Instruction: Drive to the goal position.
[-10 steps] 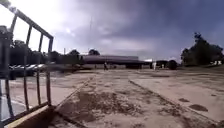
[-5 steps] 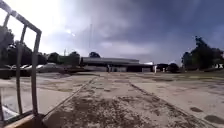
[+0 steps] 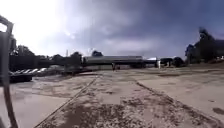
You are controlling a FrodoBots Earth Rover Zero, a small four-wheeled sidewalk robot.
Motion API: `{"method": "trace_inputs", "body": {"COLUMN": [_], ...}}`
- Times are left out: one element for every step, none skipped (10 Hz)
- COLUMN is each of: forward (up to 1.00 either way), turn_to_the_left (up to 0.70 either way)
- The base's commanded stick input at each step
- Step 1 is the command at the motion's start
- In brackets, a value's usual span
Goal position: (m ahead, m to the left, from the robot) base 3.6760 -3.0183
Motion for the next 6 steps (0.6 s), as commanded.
{"method": "trace_inputs", "body": {"forward": [0.7, 0.7, 0.7, 0.7, 0.7, 0.7], "turn_to_the_left": [0.0, 0.0, 0.0, 0.0, 0.0, 0.0]}}
